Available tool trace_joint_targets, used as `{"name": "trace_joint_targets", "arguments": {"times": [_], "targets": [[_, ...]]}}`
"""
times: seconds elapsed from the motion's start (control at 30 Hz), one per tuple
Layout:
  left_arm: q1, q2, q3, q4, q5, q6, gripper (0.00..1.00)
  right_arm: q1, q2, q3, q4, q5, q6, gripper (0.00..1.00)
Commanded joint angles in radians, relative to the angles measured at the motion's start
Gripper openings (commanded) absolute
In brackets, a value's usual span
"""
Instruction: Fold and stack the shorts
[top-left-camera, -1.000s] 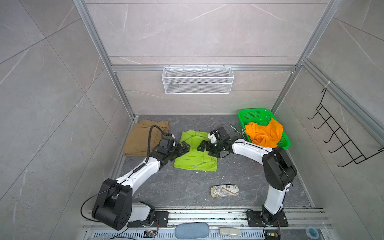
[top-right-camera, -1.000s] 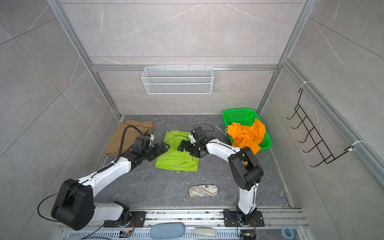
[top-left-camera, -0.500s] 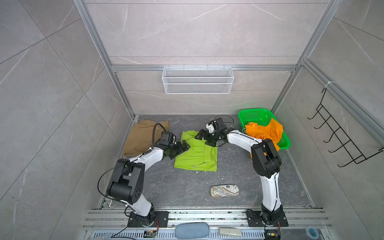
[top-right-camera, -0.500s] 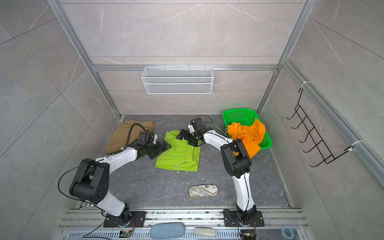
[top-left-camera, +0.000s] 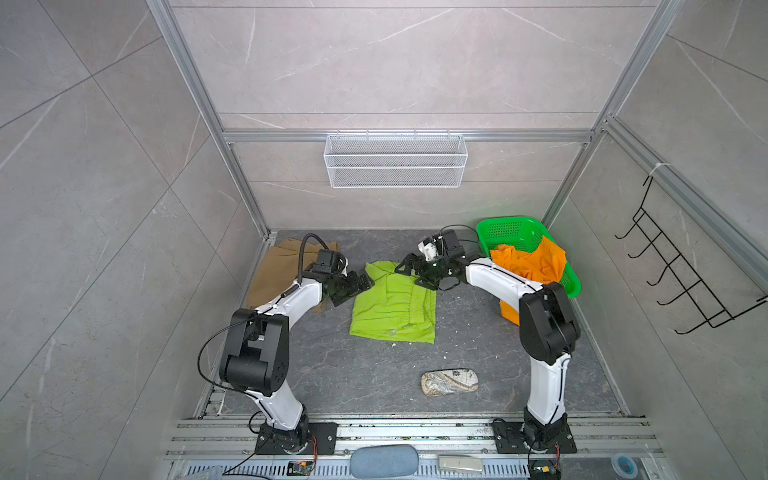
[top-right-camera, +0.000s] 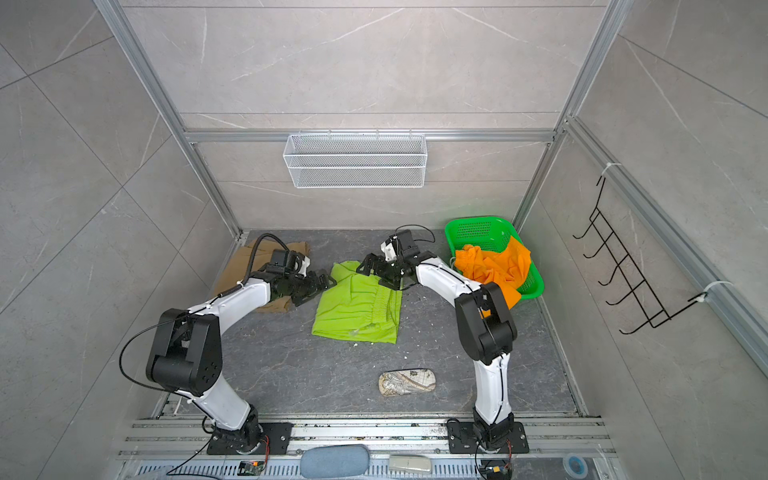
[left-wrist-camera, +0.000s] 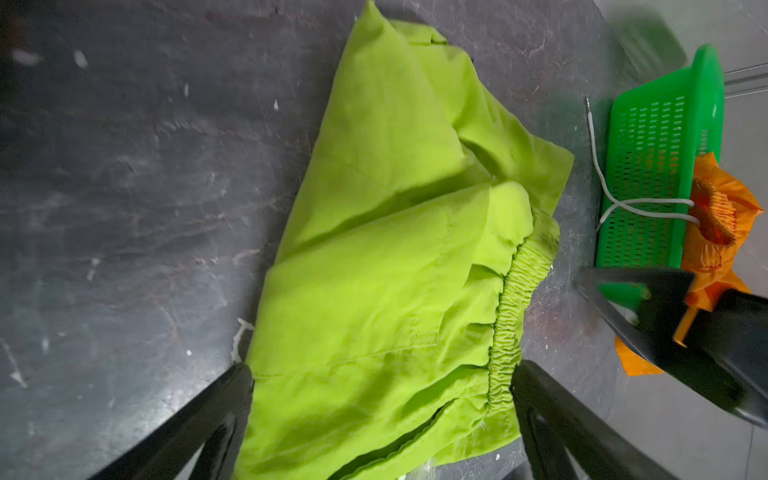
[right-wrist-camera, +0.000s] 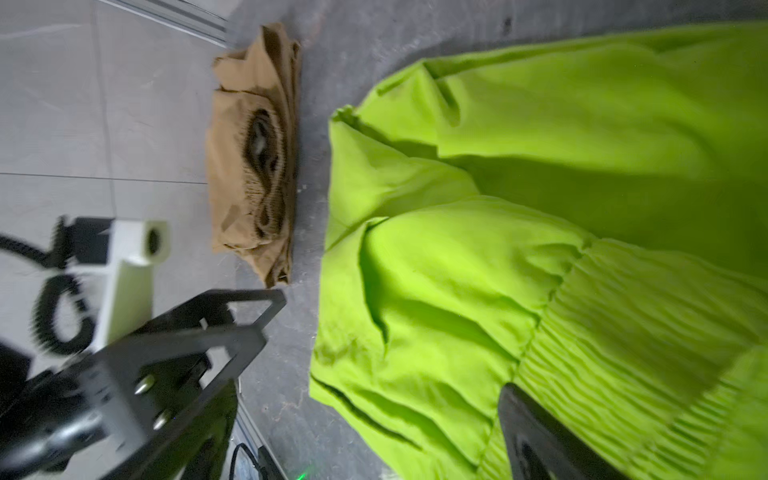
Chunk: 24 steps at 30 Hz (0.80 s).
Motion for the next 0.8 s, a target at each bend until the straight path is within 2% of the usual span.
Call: {"name": "trace_joint_targets", "arguments": {"times": [0.0,0.2,0.47,0.6,0.77], "targets": [[0.001,0.073,0.093,-0.138,0.014,0.099,0.99,-0.019,-0.105,-0.082,-0.031,0.013,-0.031,0.99],[0.001,0.216,0.249,-0.277,0.003,0.175,0.94,-0.061,-0.214,-0.224,-0.019,0.015,-0.048,0.99],[0.0,0.281,0.265,-0.273,0.012,0.191,0.84,-0.093,-0.268,-0.301,-0.006,-0.01,-0.056,0.99],[0.0,0.31,0.264,-0.26,0.021,0.189,0.71,-0.096,-0.278,-0.325,0.014,-0.019,-0.048,0.99],[-0.003,0.337,0.262,-0.241,0.035,0.181,0.42,-0.102,-0.292,-0.349,0.027,-0.023,-0.042,0.99]]}}
